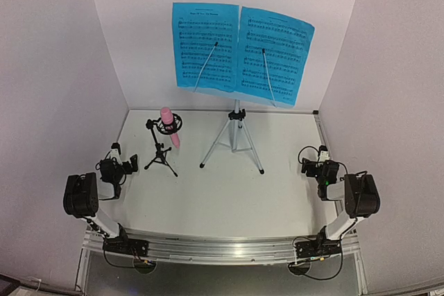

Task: Pack up the instrument practice props

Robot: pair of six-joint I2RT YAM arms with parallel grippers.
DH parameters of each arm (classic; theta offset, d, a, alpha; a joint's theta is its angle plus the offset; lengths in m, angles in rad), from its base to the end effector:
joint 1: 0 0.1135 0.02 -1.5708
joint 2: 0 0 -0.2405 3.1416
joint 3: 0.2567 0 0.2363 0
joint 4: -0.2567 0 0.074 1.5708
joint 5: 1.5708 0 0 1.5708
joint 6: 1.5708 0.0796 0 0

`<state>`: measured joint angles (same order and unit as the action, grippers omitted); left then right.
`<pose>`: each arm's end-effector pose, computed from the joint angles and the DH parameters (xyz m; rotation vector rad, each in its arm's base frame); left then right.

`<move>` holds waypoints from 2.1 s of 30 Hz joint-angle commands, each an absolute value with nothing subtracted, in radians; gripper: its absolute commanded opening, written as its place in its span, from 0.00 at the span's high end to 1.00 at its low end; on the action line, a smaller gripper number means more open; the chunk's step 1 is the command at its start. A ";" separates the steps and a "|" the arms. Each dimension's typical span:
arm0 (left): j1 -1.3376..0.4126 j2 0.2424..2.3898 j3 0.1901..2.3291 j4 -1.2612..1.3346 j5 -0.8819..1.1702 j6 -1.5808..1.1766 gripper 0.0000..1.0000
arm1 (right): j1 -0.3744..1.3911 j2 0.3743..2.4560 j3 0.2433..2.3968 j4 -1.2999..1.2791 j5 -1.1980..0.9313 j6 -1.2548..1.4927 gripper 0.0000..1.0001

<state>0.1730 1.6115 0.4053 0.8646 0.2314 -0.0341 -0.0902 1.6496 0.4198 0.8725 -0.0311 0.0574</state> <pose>0.3086 0.0354 0.1109 -0.0413 1.9045 -0.1271 0.3147 -0.0260 0.1042 0.1214 1.9241 0.0080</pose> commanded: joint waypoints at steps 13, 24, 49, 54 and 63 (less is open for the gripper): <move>0.173 1.146 0.583 0.286 0.548 0.053 0.00 | -0.081 1.263 0.576 0.263 -0.302 0.160 0.09; 0.088 1.322 0.900 0.018 1.016 0.265 0.03 | 0.095 1.139 0.629 0.184 -0.374 0.187 0.08; 0.006 1.592 1.062 0.129 0.996 0.382 0.79 | 0.255 1.189 0.695 0.216 -0.339 0.229 0.09; 0.003 1.581 1.011 0.210 0.974 0.345 0.99 | 0.265 1.170 0.689 0.214 -0.335 0.242 0.08; -0.057 1.372 0.885 0.216 0.825 0.250 1.00 | 0.389 1.185 0.835 0.059 -0.278 0.400 0.09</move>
